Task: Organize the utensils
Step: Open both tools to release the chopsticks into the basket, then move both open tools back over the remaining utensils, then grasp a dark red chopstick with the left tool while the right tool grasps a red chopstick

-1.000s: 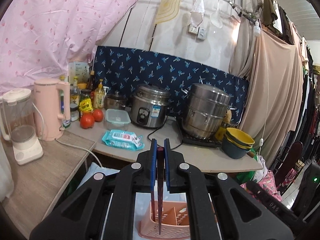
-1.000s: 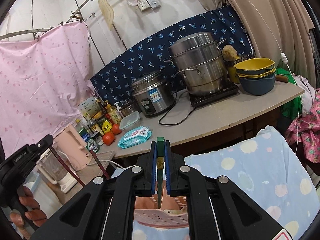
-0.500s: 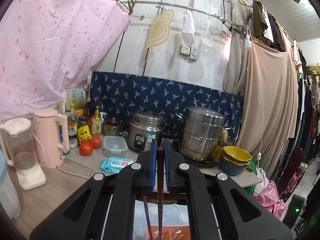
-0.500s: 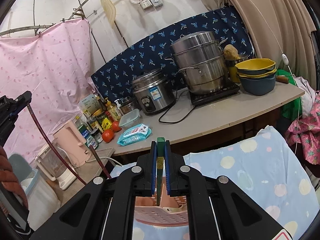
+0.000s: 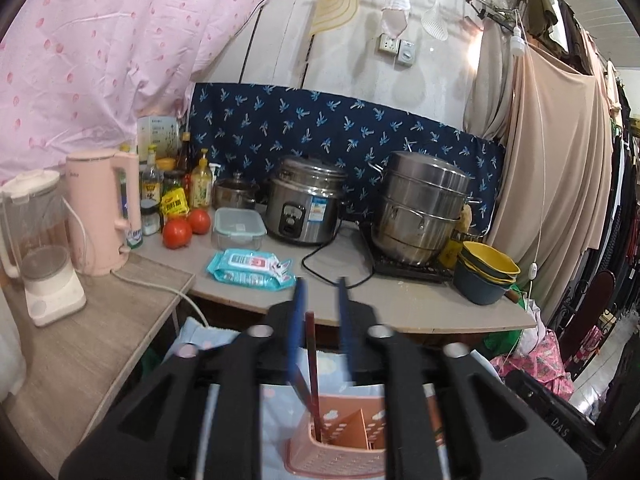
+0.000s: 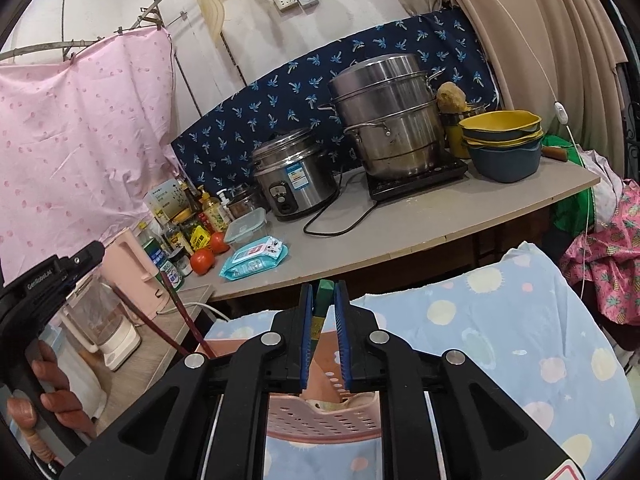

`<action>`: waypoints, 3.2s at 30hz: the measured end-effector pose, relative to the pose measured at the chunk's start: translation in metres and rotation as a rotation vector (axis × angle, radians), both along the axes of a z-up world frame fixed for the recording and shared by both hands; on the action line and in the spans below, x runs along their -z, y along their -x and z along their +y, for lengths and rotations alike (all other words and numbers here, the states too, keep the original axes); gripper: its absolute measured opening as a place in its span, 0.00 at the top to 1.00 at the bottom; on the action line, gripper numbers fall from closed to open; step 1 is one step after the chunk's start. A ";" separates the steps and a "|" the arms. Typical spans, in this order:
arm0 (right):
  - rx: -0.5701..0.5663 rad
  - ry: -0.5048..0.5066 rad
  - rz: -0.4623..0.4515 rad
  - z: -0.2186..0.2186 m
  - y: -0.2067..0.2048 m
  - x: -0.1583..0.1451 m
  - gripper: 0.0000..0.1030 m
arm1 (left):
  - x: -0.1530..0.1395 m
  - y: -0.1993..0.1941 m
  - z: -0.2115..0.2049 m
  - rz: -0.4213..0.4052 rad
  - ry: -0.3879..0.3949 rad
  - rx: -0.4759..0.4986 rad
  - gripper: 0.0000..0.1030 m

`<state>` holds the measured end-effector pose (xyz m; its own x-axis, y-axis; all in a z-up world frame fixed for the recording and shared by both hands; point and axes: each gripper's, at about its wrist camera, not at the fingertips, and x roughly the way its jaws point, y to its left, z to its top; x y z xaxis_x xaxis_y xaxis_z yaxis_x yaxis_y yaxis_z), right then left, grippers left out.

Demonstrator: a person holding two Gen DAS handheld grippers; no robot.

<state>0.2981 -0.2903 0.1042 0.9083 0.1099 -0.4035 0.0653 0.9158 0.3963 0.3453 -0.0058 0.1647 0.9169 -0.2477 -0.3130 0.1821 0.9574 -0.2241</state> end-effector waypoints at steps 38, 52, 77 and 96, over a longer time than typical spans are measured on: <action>-0.070 0.249 0.385 0.066 0.255 0.141 0.46 | 0.198 0.244 0.019 0.462 -0.256 0.044 0.31; -0.123 0.240 0.442 0.090 0.270 0.166 0.70 | 0.226 0.279 0.004 0.512 -0.289 0.109 0.35; -0.145 0.221 0.456 0.092 0.273 0.172 0.92 | 0.231 0.283 0.006 0.518 -0.245 0.163 0.93; -0.084 0.139 0.306 0.059 0.282 0.103 0.93 | 0.168 0.280 0.026 0.413 -0.161 0.142 0.93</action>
<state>0.0162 -0.2312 0.0014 0.7330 0.1042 -0.6722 0.0840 0.9668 0.2415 0.0652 0.0204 -0.0029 0.6679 -0.2801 -0.6896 0.2405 0.9580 -0.1562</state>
